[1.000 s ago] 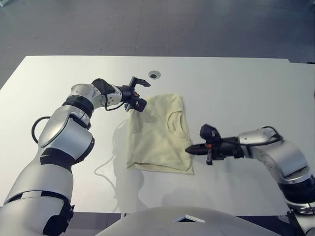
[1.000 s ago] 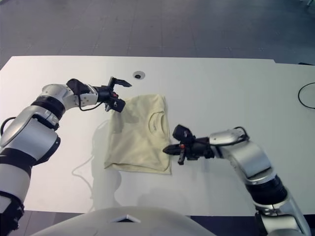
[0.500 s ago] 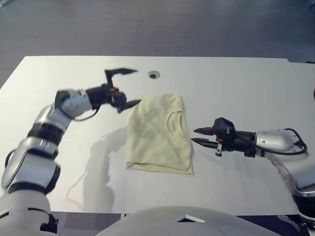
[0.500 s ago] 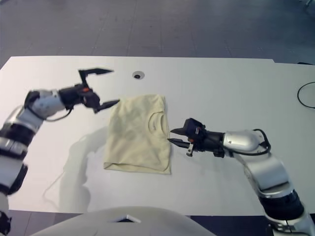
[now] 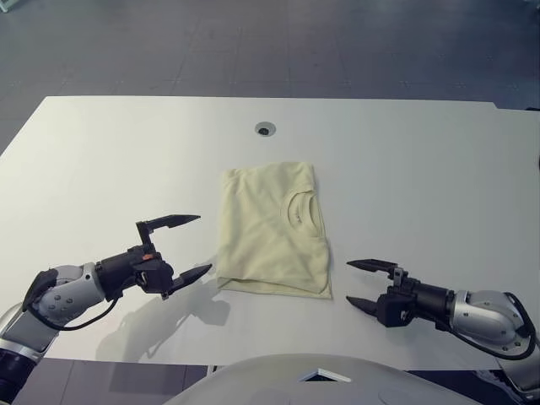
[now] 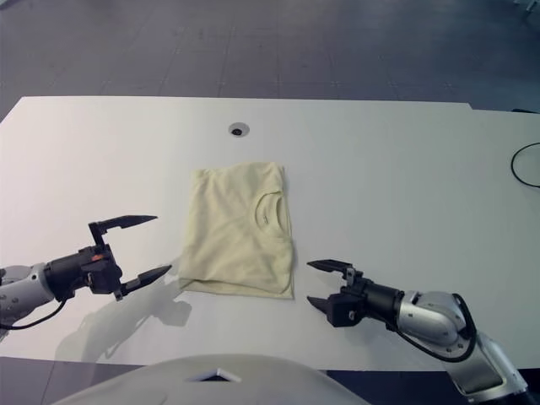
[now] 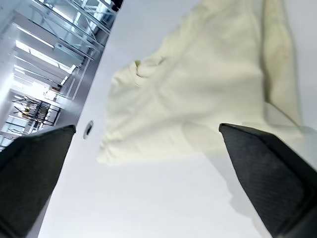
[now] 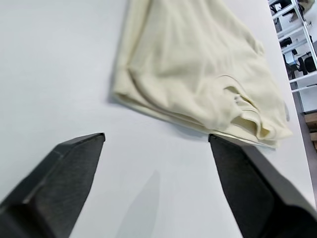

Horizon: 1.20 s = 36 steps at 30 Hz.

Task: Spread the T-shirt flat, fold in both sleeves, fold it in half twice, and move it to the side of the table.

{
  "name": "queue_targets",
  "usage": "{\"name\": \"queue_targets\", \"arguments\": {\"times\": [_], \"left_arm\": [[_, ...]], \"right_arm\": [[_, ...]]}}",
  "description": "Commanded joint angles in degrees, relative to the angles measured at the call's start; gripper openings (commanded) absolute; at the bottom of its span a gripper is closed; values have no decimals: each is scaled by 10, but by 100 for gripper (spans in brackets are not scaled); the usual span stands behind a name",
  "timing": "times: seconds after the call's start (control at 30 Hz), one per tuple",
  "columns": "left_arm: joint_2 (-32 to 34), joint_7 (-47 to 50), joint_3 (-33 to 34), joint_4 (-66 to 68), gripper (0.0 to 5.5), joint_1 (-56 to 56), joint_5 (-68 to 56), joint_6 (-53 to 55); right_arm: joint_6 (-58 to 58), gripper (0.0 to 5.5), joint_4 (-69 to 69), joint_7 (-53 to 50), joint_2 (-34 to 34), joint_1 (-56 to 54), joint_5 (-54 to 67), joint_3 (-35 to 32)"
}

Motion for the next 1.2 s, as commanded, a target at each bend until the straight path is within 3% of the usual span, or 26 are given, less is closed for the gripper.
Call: {"name": "queue_targets", "arguments": {"times": [0.03, 0.27, 0.7, 1.2], "left_arm": [[-3, -25, 4, 6, 540, 0, 27, -1], [-11, -68, -23, 30, 540, -6, 46, -8], [-98, -84, -86, 92, 540, -91, 100, -24], [-103, -100, -130, 144, 283, -134, 133, -76]], "right_arm": [[-31, 455, 37, -12, 7, -24, -36, 28], [-61, 539, 107, -20, 31, -89, -66, 98], [-117, 539, 211, -113, 73, -158, -129, 153], [-116, 283, 231, -111, 63, -185, -131, 194]]}}
